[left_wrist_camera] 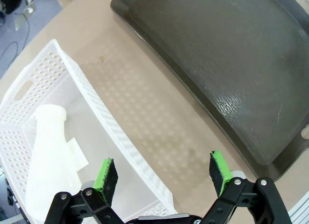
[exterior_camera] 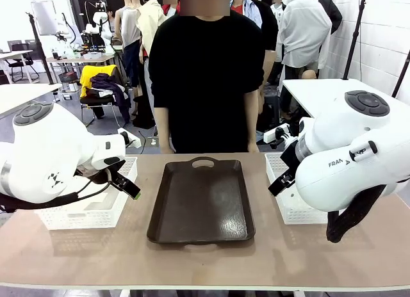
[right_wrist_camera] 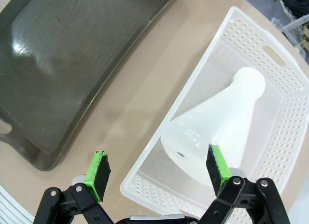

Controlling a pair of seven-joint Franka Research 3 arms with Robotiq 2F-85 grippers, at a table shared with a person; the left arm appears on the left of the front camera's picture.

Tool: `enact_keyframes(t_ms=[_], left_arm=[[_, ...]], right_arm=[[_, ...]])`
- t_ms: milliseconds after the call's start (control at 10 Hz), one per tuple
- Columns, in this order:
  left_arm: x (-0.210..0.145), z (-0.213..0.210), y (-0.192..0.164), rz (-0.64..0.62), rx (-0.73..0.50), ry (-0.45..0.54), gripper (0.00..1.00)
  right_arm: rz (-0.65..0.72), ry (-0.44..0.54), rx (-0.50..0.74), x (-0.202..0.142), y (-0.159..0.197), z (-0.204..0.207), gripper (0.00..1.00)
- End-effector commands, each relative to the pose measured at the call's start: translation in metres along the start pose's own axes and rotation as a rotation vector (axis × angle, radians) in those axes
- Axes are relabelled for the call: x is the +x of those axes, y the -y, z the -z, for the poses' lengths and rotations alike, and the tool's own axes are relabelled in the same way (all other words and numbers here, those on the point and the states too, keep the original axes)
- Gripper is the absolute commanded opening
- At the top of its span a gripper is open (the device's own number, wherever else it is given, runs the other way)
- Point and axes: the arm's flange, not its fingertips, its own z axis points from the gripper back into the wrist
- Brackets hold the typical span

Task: Prepare the laboratory tools.
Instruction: Pick up the Big flask that the person points to.

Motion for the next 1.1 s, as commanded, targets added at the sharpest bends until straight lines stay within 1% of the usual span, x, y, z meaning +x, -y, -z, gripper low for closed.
enact_keyframes(t_ms=[0,200,300,400,600,700,800,900,1000], left_arm=[[-0.001,0.0,-0.001,-0.003,0.001,0.0,1.0],[0.0,0.0,0.0,0.0,0.0,0.0,1.0],[0.004,-0.015,-0.003,-0.012,0.023,0.038,1.0],[0.007,-0.035,-0.009,-0.042,0.016,0.064,1.0],[0.011,-0.071,-0.02,-0.108,-0.049,0.144,1.0],[0.01,-0.086,-0.028,-0.148,-0.097,0.169,1.0],[0.009,-0.098,-0.043,-0.223,-0.186,0.171,1.0],[0.01,-0.106,-0.059,-0.29,-0.344,0.2,1.0],[0.006,-0.111,-0.072,-0.352,-0.448,0.222,1.0]], right_arm=[[0.001,0.0,0.0,0.0,0.0,0.0,1.0],[0.0,0.0,0.0,0.0,0.0,0.0,1.0],[0.009,-0.007,0.01,0.004,0.002,-0.016,1.0],[-0.008,0.009,0.074,0.008,0.003,-0.037,1.0],[-0.019,0.053,0.135,0.018,0.01,-0.072,1.0],[0.014,0.088,0.196,0.021,0.017,-0.089,1.0],[0.101,0.114,0.273,0.021,0.032,-0.106,1.0],[0.233,0.121,0.333,0.018,0.047,-0.119,1.0],[0.281,0.127,0.412,0.011,0.062,-0.129,1.0]])
